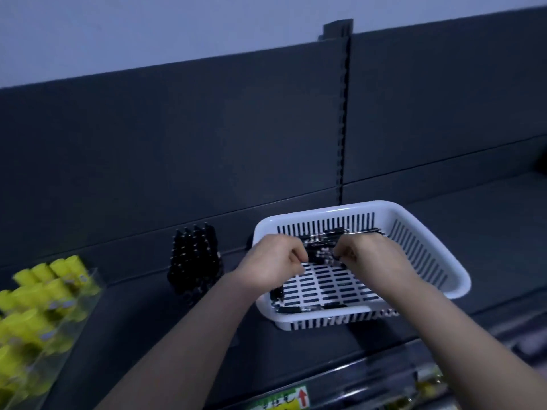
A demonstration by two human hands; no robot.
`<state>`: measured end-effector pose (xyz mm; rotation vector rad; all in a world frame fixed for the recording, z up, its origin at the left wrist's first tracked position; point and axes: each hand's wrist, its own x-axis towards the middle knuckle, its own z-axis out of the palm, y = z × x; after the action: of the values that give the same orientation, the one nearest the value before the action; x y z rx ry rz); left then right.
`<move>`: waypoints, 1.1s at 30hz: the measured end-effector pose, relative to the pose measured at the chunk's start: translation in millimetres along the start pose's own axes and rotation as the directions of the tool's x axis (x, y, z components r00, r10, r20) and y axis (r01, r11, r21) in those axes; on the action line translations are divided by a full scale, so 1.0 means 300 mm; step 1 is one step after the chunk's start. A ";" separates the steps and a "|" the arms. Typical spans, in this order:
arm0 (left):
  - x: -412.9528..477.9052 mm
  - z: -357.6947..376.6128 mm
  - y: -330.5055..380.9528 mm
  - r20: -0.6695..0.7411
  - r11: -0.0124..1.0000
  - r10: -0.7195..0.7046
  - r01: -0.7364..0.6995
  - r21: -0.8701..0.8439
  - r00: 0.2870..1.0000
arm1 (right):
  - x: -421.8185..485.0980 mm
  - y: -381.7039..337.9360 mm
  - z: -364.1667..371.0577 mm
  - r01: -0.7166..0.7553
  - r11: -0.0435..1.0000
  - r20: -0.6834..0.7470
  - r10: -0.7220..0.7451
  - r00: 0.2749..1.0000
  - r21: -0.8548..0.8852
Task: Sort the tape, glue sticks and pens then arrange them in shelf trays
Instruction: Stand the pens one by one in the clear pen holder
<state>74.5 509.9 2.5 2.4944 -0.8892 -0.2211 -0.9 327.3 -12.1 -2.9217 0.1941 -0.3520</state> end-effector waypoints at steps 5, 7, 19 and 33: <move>0.099 0.136 0.116 0.501 0.980 -0.016 -0.085 0.179 0.865 | -0.017 0.101 0.003 -0.074 0.996 -0.011 0.075 0.997 0.058; 0.130 0.167 0.129 0.548 0.948 -0.056 -0.127 0.291 0.834 | -0.018 0.125 0.009 -0.086 0.993 -0.009 0.087 0.996 0.084; 0.235 0.186 0.064 0.245 0.970 -0.117 0.058 0.236 0.963 | 0.016 0.155 0.023 -0.104 0.987 0.057 0.097 0.994 0.120; 0.229 0.198 -0.013 0.224 0.944 -0.216 0.145 0.295 0.950 | 0.112 0.074 0.117 0.082 0.987 0.373 -0.025 0.927 -0.138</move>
<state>111.8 446.4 -50.7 2.8594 -0.8342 -0.5225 37.9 306.8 -42.6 -3.0756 0.0866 0.2226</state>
